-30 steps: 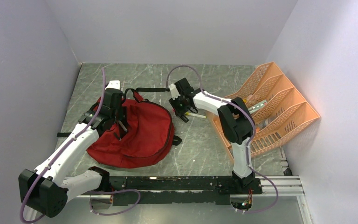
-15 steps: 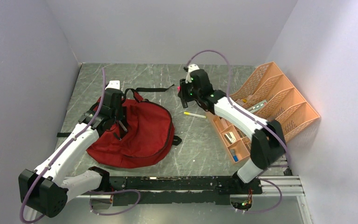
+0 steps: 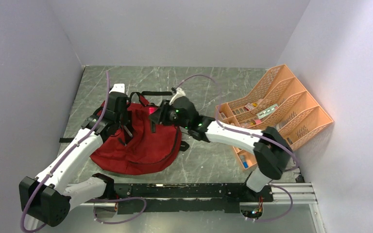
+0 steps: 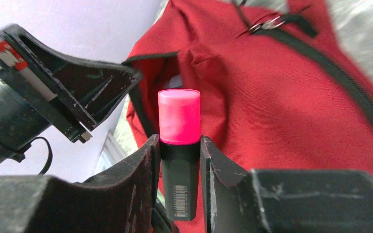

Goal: Pack the student bag
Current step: Place the stationery in the student bag.

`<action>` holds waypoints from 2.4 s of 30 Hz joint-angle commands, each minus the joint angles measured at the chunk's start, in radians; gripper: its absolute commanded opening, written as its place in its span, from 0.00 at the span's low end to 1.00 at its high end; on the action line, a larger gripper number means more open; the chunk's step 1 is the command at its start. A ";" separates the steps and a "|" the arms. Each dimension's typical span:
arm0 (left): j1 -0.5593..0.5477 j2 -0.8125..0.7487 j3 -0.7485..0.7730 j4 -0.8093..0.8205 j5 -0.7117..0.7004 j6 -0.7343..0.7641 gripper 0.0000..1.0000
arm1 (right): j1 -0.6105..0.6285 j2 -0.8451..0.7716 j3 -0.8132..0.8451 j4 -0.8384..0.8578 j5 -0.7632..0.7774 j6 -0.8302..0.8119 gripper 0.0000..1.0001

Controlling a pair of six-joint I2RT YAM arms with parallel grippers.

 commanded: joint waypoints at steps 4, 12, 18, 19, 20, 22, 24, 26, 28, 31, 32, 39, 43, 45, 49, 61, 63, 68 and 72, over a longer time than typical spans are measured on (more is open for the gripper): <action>0.011 -0.031 -0.005 0.049 0.006 0.005 0.05 | 0.087 0.202 0.142 0.103 -0.033 0.114 0.00; 0.012 -0.025 -0.002 0.049 0.004 0.006 0.05 | 0.116 0.343 0.279 0.081 -0.047 0.113 0.00; 0.011 -0.019 -0.001 0.048 -0.003 0.006 0.05 | 0.121 0.412 0.343 0.069 -0.038 0.111 0.00; 0.011 -0.019 -0.001 0.046 -0.008 0.006 0.05 | 0.123 0.421 0.355 0.061 -0.035 0.107 0.00; 0.011 -0.021 -0.002 0.046 -0.011 0.005 0.05 | 0.123 0.431 0.366 0.057 -0.032 0.102 0.00; 0.011 -0.024 -0.003 0.048 -0.013 0.006 0.05 | 0.125 0.448 0.386 0.047 -0.024 0.095 0.00; 0.012 -0.025 -0.002 0.049 -0.011 0.006 0.05 | 0.124 0.465 0.407 0.038 -0.021 0.091 0.00; 0.012 -0.023 -0.002 0.047 -0.010 0.006 0.05 | 0.124 0.481 0.421 0.037 -0.026 0.094 0.00; 0.012 -0.023 -0.002 0.048 -0.008 0.006 0.05 | 0.124 0.498 0.428 0.040 -0.034 0.100 0.00; 0.012 -0.022 -0.002 0.049 -0.005 0.006 0.05 | 0.126 0.514 0.438 0.037 -0.026 0.098 0.00; 0.012 -0.022 -0.002 0.049 -0.005 0.006 0.05 | 0.125 0.516 0.440 0.032 -0.022 0.095 0.04; 0.012 -0.021 -0.002 0.049 -0.005 0.006 0.05 | 0.125 0.519 0.458 0.004 -0.021 0.077 0.30; 0.012 -0.023 -0.003 0.049 -0.007 0.006 0.05 | 0.126 0.506 0.456 -0.010 -0.016 0.069 0.38; 0.012 -0.020 -0.002 0.049 -0.005 0.007 0.05 | 0.125 0.498 0.456 -0.018 -0.016 0.063 0.42; 0.012 -0.023 -0.003 0.049 -0.010 0.006 0.05 | 0.126 0.487 0.458 -0.038 -0.016 0.050 0.45; 0.013 -0.022 -0.002 0.050 0.000 0.007 0.05 | 0.125 0.209 0.258 0.004 0.050 -0.186 0.42; 0.013 -0.023 -0.003 0.049 -0.001 0.007 0.05 | 0.124 0.128 0.202 0.003 0.090 -0.258 0.42; 0.013 -0.021 -0.002 0.050 -0.004 0.007 0.05 | 0.098 -0.040 0.124 -0.127 0.218 -0.492 0.44; 0.013 -0.018 -0.003 0.050 -0.015 0.008 0.05 | -0.006 -0.124 0.110 -0.312 0.214 -0.609 0.63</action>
